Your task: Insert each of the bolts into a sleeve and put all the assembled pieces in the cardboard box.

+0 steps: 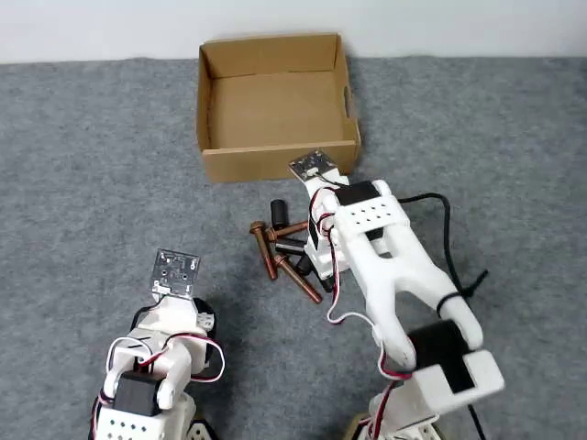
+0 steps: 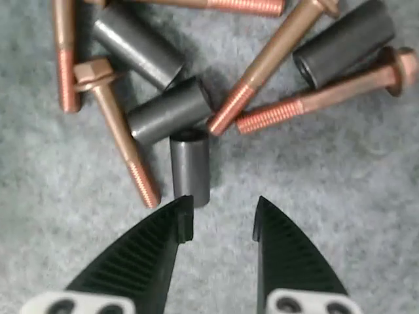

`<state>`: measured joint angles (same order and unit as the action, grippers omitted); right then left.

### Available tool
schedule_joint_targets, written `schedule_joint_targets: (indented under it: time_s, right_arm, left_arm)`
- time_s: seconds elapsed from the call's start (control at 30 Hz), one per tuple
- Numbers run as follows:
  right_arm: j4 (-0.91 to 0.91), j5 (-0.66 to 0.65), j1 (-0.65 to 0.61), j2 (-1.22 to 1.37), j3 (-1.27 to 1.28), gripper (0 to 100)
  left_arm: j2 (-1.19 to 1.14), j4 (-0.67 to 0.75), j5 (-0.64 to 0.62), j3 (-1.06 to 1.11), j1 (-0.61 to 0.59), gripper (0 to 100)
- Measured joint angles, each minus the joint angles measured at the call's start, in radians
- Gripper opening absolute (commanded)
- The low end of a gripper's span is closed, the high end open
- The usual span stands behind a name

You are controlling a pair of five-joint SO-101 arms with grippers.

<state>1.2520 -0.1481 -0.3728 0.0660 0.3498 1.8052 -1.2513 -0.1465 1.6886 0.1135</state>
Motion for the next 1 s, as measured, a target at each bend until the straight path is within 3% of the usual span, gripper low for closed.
schedule_joint_targets:
  time_s: [0.47, 0.6, 0.7, 1.0]
  right_arm:
    - [-0.149, 0.012, -0.069, 0.164, -0.002, 14.5]
    - [-0.158, 0.012, -0.066, 0.204, -0.028, 1.0]
    - [-0.158, 0.012, -0.058, 0.213, -0.048, 1.2]
    - [0.055, 0.012, -0.064, 0.150, -0.120, 0.9]
  left_arm:
    - [0.000, 0.000, 0.000, 0.000, 0.000, 1]
    - [0.000, 0.000, 0.000, 0.000, 0.000, 1]
    - [0.000, 0.000, 0.000, 0.000, 0.000, 1]
    - [0.000, 0.000, 0.000, 0.000, 0.000, 1]
